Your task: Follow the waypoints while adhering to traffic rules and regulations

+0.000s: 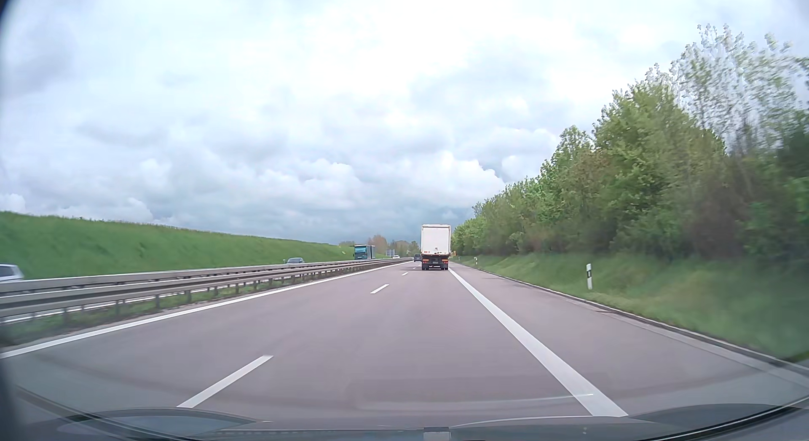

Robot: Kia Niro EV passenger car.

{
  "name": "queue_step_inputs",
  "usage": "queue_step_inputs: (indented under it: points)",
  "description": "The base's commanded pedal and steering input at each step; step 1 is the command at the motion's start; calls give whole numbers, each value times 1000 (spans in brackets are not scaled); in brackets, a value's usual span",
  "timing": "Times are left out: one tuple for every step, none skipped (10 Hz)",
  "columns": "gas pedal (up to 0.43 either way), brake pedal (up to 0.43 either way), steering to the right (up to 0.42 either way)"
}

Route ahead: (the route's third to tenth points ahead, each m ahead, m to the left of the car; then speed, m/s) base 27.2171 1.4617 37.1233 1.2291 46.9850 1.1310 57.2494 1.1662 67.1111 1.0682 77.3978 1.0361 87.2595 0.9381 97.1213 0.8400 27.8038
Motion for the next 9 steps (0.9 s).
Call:
queue_step_inputs:
  points:
    - [429,12,0]
    - [429,6,0]
    - [429,12,0]
    - [429,12,0]
    - [421,6,0]
    - [421,12,0]
    - [421,12,-1]
    - [398,12,-1]
    - [378,12,-1]
